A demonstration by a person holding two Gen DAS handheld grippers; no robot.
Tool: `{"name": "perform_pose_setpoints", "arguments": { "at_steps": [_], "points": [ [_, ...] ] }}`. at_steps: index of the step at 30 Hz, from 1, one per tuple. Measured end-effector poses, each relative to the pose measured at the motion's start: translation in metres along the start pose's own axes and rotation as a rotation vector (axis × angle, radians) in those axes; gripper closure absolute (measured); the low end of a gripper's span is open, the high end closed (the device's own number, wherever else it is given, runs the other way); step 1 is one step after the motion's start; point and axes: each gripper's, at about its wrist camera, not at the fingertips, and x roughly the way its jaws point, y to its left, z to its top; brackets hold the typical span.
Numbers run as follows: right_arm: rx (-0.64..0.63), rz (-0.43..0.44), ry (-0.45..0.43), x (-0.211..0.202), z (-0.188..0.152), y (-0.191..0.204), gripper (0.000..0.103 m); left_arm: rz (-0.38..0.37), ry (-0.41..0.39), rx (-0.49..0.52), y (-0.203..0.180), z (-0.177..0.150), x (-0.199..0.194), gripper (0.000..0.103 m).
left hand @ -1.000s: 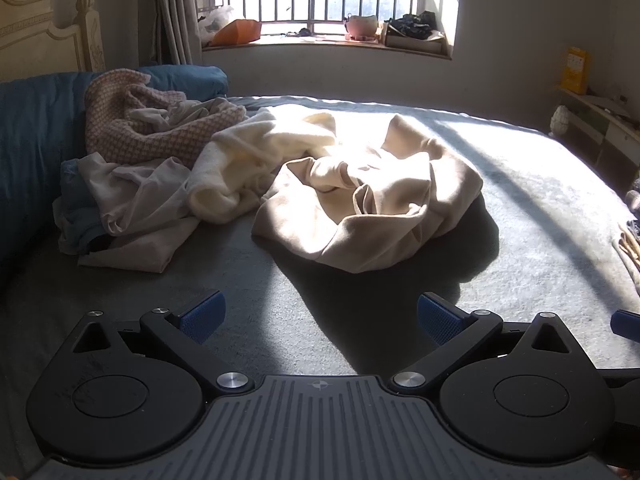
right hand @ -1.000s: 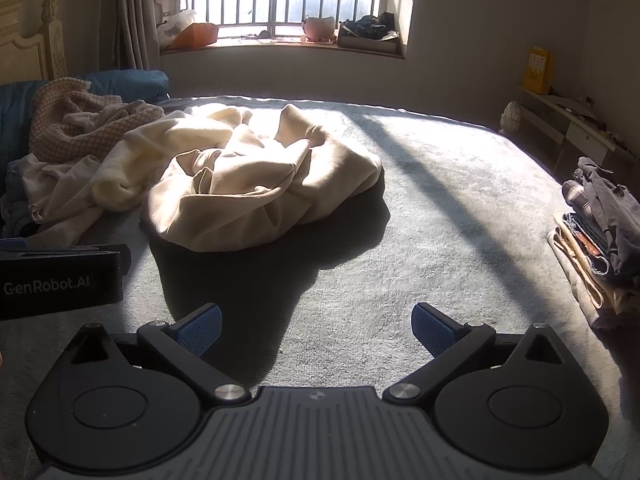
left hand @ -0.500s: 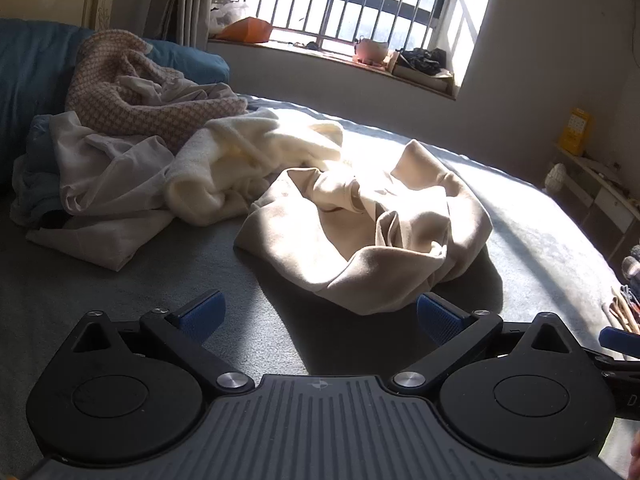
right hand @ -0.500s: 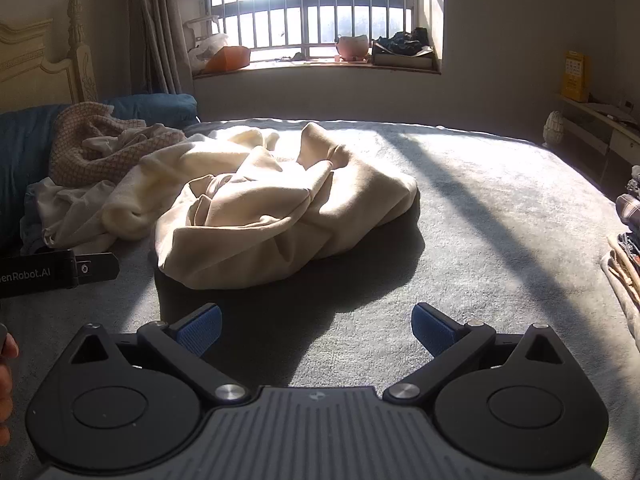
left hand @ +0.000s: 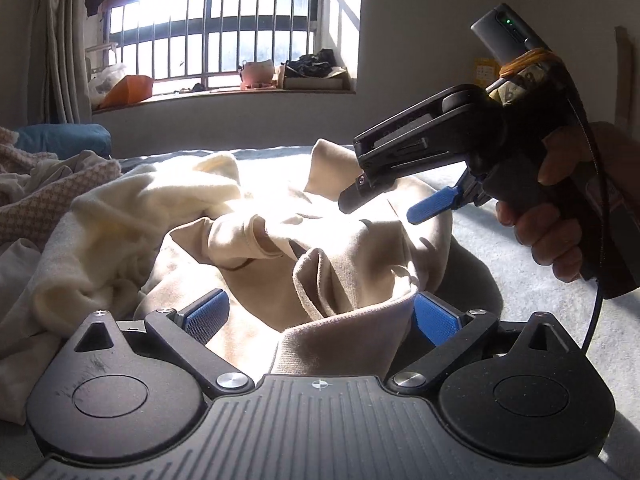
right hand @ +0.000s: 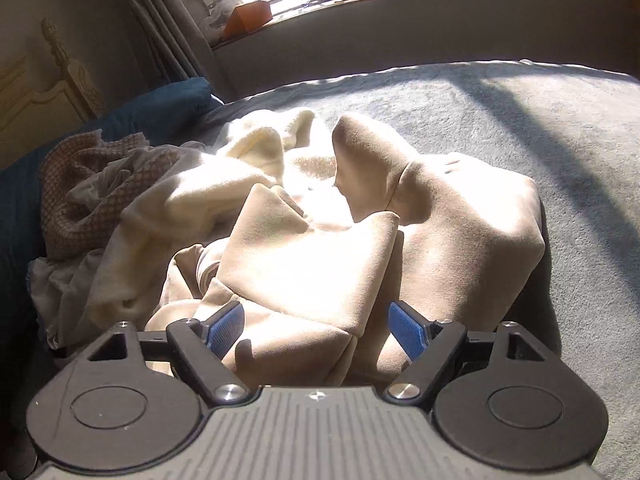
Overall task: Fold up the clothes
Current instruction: 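Grasp the beige hoodie with the left gripper while the right gripper grasps another edge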
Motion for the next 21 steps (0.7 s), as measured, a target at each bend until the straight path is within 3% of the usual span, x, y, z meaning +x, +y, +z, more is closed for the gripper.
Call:
{"name": "perform_pose_setpoints", "arguments": {
  "at_steps": [2,4,6,7,8,10,12,17,21],
  "points": [
    [0.026,-0.047,0.058,0.02,0.004,0.002,0.027,0.0,0.016,0.017,-0.002,-0.001,0.007,0.01],
    [0.04,-0.073,0.092,0.032,0.003,0.004,0.034,0.001,0.032,0.032,-0.004,-0.002,0.014,0.023],
    [0.041,-0.074,0.089,0.033,0.001,0.007,0.056,0.003,0.04,0.024,-0.004,-0.002,0.017,0.04],
    [0.038,-0.073,0.082,0.032,0.001,0.009,0.064,0.006,0.032,0.005,-0.004,-0.002,0.017,0.044],
    [0.035,-0.068,0.073,0.029,0.002,0.011,0.08,0.016,0.026,-0.021,-0.003,-0.002,0.016,0.048],
    [0.028,-0.037,0.042,0.019,0.004,0.012,0.092,0.023,0.022,-0.067,-0.002,-0.001,0.014,0.059],
    [0.001,0.022,-0.004,0.001,0.004,0.015,0.093,0.022,0.019,-0.089,-0.002,0.0,0.013,0.073],
    [-0.033,0.162,-0.099,-0.067,-0.007,0.016,0.093,-0.019,-0.06,-0.081,-0.008,-0.004,-0.013,0.079],
    [-0.003,0.236,-0.147,-0.124,-0.027,0.007,0.093,-0.111,-0.127,-0.054,-0.018,-0.007,-0.046,0.081]
  ]
}}
